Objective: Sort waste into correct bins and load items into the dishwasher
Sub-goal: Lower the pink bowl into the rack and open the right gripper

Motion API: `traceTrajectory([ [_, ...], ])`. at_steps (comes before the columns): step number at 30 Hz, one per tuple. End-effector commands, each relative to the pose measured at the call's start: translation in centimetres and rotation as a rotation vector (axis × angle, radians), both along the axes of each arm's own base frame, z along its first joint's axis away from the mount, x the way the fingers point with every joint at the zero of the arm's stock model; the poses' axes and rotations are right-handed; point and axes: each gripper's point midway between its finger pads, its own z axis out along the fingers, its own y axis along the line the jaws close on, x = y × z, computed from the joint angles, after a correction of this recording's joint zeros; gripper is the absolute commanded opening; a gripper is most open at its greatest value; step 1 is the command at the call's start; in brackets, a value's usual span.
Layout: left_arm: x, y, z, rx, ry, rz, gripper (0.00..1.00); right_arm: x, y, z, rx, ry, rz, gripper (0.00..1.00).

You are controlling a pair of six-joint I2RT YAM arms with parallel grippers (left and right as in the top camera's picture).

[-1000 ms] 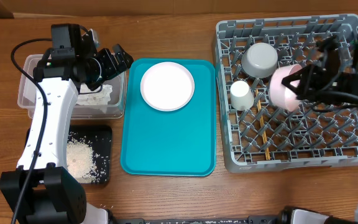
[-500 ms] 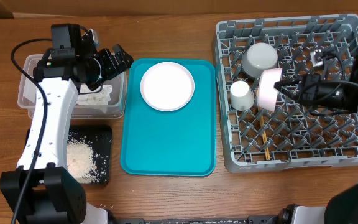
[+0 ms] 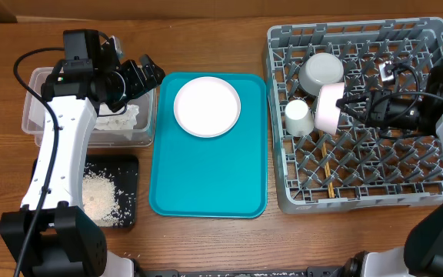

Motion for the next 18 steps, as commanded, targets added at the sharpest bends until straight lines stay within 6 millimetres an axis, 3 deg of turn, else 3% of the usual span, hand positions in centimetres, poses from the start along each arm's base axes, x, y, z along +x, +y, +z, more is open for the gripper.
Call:
traceTrajectory([
  [1,0.4,0.0,1.3,0.011,-0.036,-0.005,1.0,0.2,0.0,0.4,0.014,-0.055,0.013,0.04],
  [13,0.4,0.0,1.3,0.011,-0.036,-0.005,1.0,0.9,-0.4,-0.3,-0.014,-0.067,0.01,0.04],
  [18,0.4,0.0,1.3,0.011,-0.036,-0.005,1.0,1.5,-0.6,-1.9,0.001,-0.025,0.008,0.04],
])
